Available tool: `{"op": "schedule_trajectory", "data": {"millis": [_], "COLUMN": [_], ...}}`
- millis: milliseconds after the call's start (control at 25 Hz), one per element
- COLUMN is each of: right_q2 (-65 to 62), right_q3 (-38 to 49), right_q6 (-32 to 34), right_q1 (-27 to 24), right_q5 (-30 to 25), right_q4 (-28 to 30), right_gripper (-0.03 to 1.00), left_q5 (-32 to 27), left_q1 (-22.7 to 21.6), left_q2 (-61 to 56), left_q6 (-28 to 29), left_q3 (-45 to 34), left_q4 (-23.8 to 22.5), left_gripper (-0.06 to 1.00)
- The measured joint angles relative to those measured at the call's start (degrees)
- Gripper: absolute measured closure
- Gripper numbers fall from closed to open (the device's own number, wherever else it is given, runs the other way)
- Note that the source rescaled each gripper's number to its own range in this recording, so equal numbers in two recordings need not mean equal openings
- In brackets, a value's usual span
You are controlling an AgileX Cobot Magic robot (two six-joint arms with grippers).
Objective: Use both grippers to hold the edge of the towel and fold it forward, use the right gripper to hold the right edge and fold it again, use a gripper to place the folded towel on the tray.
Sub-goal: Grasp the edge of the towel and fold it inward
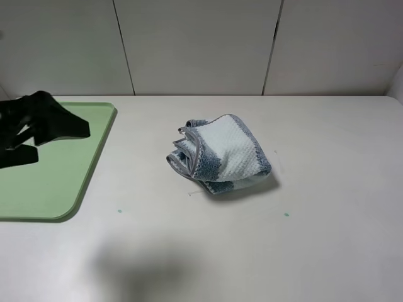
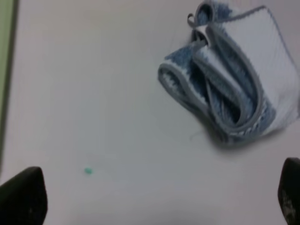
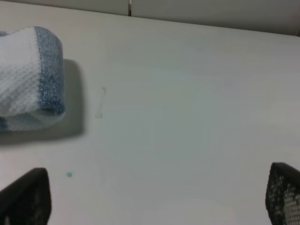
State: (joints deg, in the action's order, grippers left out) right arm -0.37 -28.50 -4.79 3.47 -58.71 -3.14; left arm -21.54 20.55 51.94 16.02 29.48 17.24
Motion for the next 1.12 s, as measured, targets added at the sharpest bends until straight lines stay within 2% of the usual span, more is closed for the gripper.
{"op": "schedule_trajectory", "data": {"millis": [240,520,1120], "right_q2": [0.00,0.00,0.00], "right_q3": [0.00,0.00,0.00], "right_q6": [0.00,0.00,0.00], "right_q1": [0.00,0.00,0.00], "right_q5": [0.00,0.00,0.00], "right_q4": [0.00,0.00,-0.02], "right_gripper": [-0.03,-0.03,-0.03], "left_q5": [9.21,18.16,19.60], "left_q1": [0.78,6.12,13.96], "left_q2": [10.33,22.17,42.47], "left_q6": [0.04,0.06,0.17], "left_q3": [0.00,2.17,15.34], "left_q4": [9.12,17.25,23.82], "left_gripper": [-0.05,-0.05,-0.05]}}
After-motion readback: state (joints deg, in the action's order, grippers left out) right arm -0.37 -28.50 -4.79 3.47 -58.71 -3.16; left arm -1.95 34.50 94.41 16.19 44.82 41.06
